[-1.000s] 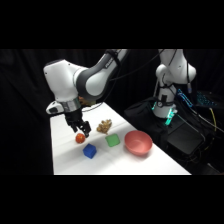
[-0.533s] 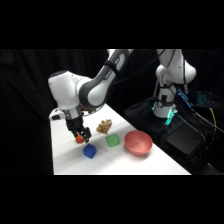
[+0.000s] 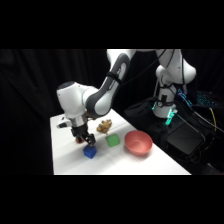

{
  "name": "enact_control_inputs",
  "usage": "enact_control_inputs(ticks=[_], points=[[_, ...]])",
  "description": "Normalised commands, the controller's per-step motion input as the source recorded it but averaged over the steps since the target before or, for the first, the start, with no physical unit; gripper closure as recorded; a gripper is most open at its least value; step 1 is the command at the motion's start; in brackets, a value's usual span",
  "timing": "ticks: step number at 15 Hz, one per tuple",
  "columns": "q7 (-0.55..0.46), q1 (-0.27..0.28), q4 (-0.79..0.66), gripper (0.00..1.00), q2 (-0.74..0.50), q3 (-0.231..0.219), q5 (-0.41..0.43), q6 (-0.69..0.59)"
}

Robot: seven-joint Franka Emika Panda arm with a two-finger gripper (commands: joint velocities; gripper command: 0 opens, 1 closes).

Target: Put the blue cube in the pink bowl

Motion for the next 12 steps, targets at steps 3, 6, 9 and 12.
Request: enact_control_inputs(ticks=[3,6,9,12], points=[[-0.04,-0.066,-0.16,0.00,-0.03,0.112,-0.059,0.22],[0.00,-0.037,-0.11,0.00,0.02,0.073,-0.096,0.23],[0.05,0.005,-0.05,0.00,0.06,0.022,-0.159,0.23],[0.10,0.036,-0.02,0.00,0.06,-0.017,-0.195,0.22]])
